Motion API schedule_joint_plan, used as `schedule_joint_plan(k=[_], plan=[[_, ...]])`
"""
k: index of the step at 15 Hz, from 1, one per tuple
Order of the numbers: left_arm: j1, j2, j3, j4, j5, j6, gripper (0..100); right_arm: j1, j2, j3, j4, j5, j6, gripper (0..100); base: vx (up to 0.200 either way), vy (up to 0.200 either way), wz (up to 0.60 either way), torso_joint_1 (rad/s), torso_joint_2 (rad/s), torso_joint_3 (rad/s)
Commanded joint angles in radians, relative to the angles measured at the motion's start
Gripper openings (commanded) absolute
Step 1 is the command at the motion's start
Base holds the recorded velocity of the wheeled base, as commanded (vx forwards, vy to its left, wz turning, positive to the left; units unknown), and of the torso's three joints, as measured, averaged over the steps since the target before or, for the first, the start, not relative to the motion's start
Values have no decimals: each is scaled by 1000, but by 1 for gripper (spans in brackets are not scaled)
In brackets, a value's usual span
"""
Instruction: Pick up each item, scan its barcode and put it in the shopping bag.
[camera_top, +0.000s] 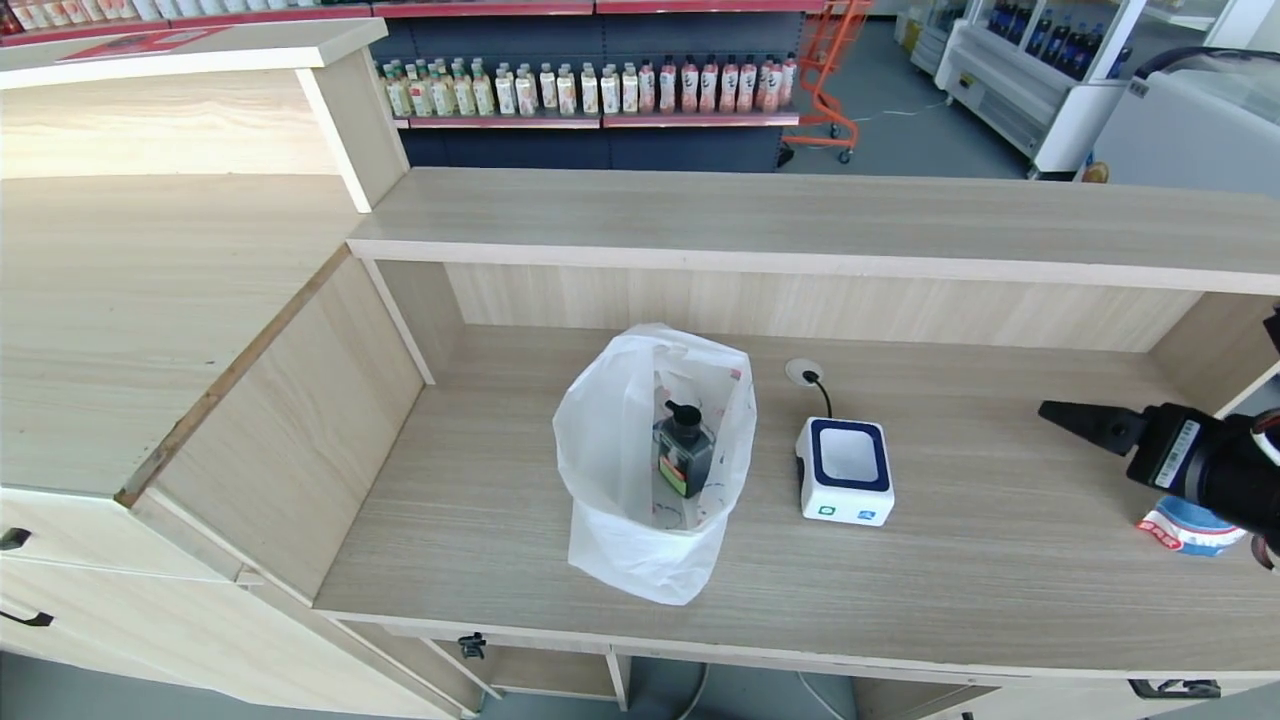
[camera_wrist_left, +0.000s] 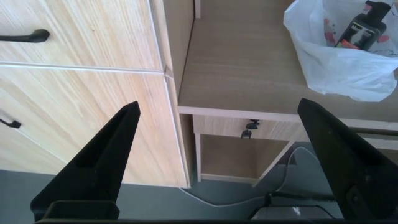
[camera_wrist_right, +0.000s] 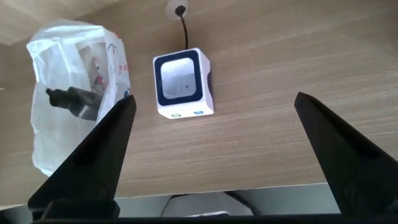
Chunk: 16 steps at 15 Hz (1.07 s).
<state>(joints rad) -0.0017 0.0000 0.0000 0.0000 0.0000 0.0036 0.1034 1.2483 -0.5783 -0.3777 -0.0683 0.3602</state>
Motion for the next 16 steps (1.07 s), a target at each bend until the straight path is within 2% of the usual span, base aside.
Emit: schedule_joint_plan(k=[1,5,12,16], plan=[[0,2,0,0,2,-1,100,1,25,-38,20,-15,86,100,0,-200,0,-2,-2,-2],[0,2,0,0,2,-1,100,1,25,-106,161,-36,189,100,0,-200,0,7,4,1],[0,0,0,0,3,-4,100,1,28,-120,166,-38,267,100,0,-200,0,2,4,2],[0,2,0,0,2,-2,100,-4,28,-123,233,-68,341,100,0,-200,0,2,4,6]])
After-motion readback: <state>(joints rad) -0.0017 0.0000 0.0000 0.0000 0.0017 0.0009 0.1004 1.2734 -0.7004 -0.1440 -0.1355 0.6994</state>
